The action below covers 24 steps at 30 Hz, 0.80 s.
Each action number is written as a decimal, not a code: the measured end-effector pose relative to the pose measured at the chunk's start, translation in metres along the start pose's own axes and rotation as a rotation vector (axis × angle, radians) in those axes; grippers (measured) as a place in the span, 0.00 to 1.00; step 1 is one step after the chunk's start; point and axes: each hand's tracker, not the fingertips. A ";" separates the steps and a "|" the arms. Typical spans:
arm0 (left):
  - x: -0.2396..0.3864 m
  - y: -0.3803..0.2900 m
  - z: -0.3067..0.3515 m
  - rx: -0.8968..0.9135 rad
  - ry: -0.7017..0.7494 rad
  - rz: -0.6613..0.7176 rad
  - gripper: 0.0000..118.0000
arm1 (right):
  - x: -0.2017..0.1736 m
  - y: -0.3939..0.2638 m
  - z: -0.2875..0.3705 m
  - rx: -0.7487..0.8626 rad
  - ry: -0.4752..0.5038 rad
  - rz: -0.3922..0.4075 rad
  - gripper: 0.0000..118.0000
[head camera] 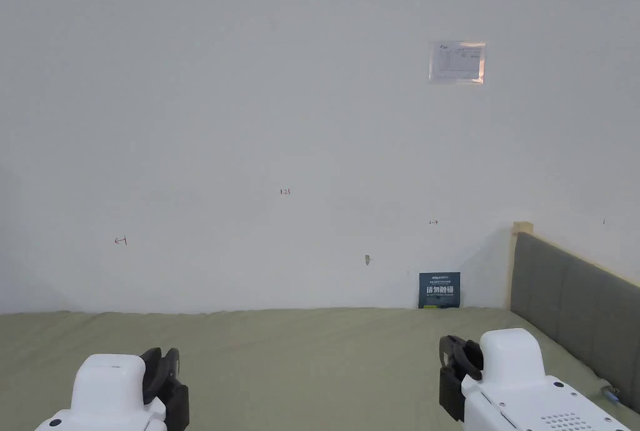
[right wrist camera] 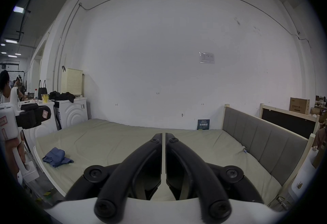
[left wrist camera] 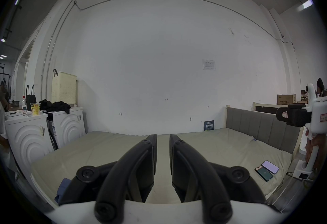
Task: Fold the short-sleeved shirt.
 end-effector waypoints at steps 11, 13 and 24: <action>0.001 -0.002 0.002 -0.005 0.004 0.005 0.66 | -0.005 -0.004 -0.001 -0.008 -0.001 0.021 0.48; 0.002 -0.003 0.002 -0.010 -0.001 0.007 0.68 | -0.005 -0.004 0.000 -0.014 0.005 0.025 0.60; 0.004 -0.007 -0.001 -0.027 -0.011 0.005 1.00 | -0.010 -0.003 -0.004 -0.085 0.052 -0.091 0.95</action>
